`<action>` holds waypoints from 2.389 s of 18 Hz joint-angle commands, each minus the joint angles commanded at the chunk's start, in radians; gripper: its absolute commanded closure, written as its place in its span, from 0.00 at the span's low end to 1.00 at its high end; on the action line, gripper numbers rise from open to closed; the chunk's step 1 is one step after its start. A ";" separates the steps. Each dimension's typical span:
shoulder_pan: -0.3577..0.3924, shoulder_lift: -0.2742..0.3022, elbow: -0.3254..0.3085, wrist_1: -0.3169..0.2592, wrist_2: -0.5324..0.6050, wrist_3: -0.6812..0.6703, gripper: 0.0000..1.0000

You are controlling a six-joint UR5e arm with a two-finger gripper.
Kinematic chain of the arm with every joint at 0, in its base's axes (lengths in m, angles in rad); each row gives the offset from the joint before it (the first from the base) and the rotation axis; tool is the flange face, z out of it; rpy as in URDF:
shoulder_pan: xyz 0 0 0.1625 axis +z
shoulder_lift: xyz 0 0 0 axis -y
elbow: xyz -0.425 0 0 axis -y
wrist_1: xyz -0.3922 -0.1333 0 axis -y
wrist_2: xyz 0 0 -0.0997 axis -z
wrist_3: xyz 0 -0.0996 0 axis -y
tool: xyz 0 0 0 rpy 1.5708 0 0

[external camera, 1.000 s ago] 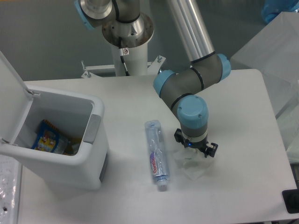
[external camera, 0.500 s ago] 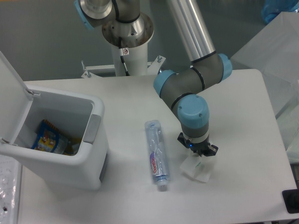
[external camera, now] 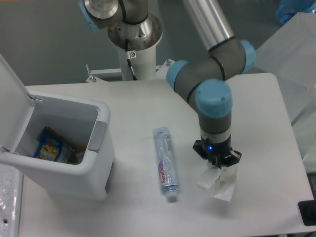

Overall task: Place the trash in the trash can
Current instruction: 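Carry the held plastic bag over the white trash bin, then open the gripper to drop the bag into the bin, then move the gripper back over the clear water bottle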

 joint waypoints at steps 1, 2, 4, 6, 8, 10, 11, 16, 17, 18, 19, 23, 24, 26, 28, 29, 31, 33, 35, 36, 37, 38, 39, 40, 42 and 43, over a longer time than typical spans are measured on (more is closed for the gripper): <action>-0.002 0.015 0.003 0.000 -0.043 -0.017 1.00; -0.002 0.032 0.009 0.000 -0.083 -0.038 1.00; -0.006 0.063 0.011 0.000 -0.141 -0.078 1.00; -0.011 0.103 0.009 0.000 -0.187 -0.113 1.00; -0.015 0.130 0.008 0.000 -0.233 -0.149 1.00; -0.023 0.158 0.008 0.000 -0.275 -0.173 1.00; -0.026 0.169 0.008 0.000 -0.298 -0.184 1.00; -0.050 0.232 0.002 0.000 -0.378 -0.238 1.00; -0.075 0.247 0.000 0.000 -0.376 -0.250 1.00; -0.102 0.259 -0.002 -0.002 -0.376 -0.259 1.00; -0.132 0.265 -0.006 -0.002 -0.376 -0.261 1.00; -0.224 0.299 -0.021 -0.002 -0.375 -0.296 1.00; -0.251 0.307 -0.029 -0.002 -0.372 -0.302 1.00; -0.279 0.313 -0.052 0.000 -0.369 -0.296 0.93; -0.291 0.330 -0.081 0.005 -0.366 -0.286 0.69; -0.291 0.330 -0.084 0.005 -0.365 -0.284 0.48; -0.293 0.330 -0.084 0.005 -0.365 -0.284 0.00; -0.293 0.330 -0.083 0.005 -0.364 -0.284 0.00; -0.291 0.333 -0.084 0.005 -0.364 -0.284 0.00; -0.291 0.333 -0.087 0.003 -0.364 -0.284 0.00; -0.291 0.333 -0.089 0.003 -0.364 -0.285 0.00; -0.291 0.330 -0.087 0.005 -0.364 -0.285 0.00; -0.291 0.325 -0.086 0.005 -0.362 -0.285 0.00; -0.285 0.324 -0.086 0.005 -0.362 -0.285 0.00; -0.252 0.318 -0.084 0.006 -0.364 -0.285 0.00; -0.218 0.315 -0.078 0.006 -0.365 -0.287 0.00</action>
